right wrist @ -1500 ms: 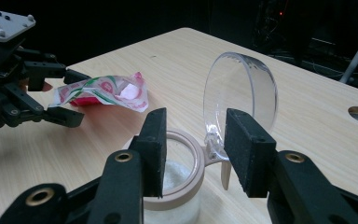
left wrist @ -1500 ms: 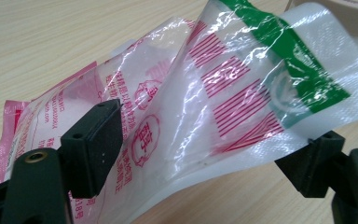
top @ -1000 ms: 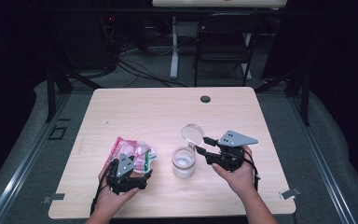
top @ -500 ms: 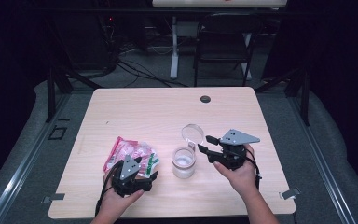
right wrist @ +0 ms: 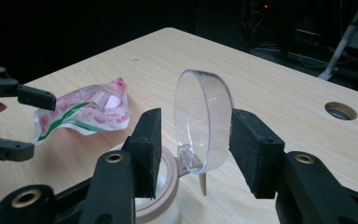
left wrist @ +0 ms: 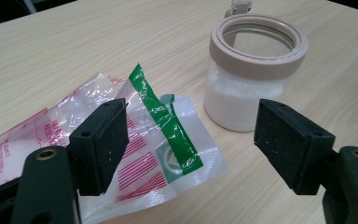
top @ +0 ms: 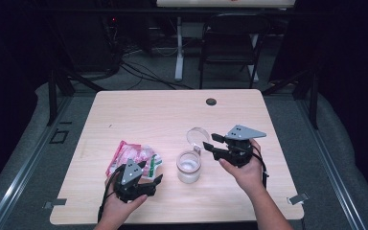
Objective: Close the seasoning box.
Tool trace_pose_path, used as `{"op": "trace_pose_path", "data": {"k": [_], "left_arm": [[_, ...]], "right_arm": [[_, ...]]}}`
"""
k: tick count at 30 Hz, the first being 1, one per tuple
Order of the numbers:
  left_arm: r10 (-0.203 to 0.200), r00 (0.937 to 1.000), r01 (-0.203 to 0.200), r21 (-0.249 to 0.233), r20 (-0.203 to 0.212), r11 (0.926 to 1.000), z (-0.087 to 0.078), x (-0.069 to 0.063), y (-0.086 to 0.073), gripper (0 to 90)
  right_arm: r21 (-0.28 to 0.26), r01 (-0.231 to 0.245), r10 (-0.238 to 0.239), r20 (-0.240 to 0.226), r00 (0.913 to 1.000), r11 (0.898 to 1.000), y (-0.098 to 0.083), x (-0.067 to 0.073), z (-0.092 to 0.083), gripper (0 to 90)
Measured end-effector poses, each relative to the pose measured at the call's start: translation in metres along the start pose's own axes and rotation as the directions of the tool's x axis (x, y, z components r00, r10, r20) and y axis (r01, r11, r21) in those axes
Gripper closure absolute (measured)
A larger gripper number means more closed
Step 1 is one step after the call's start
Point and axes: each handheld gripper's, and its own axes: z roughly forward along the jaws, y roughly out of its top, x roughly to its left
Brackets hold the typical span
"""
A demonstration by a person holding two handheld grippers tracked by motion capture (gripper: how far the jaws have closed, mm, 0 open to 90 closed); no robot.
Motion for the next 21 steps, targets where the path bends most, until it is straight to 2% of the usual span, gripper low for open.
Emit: {"op": "trace_pose_path", "data": {"k": [4, 9, 14, 21], "left_arm": [[-0.006, 1.0, 0.006, -0.001, 0.0, 1.0, -0.002, 0.001, 0.001, 25.4], [-0.014, 0.9999, 0.014, -0.011, 0.001, 0.9998, -0.004, 0.002, 0.002, 25.5], [-0.015, 0.9999, 0.015, -0.014, -0.003, 0.9998, -0.006, 0.003, 0.003, 25.5], [-0.022, 0.9997, 0.021, -0.021, -0.01, 0.9995, -0.009, 0.005, 0.004, 25.6]], "right_arm": [[0.009, -0.004, 0.003, 0.018, 0.9998, 1.0, 0.005, -0.004, 0.005, 53.7], [0.031, -0.021, 0.021, 0.011, 0.9997, 0.999, 0.007, -0.008, 0.012, 53.6], [0.041, -0.019, 0.019, 0.014, 0.9997, 0.999, 0.008, -0.007, 0.018, 53.6], [0.05, -0.007, 0.006, 0.021, 0.9998, 0.999, 0.012, -0.007, 0.021, 59.6]]}}
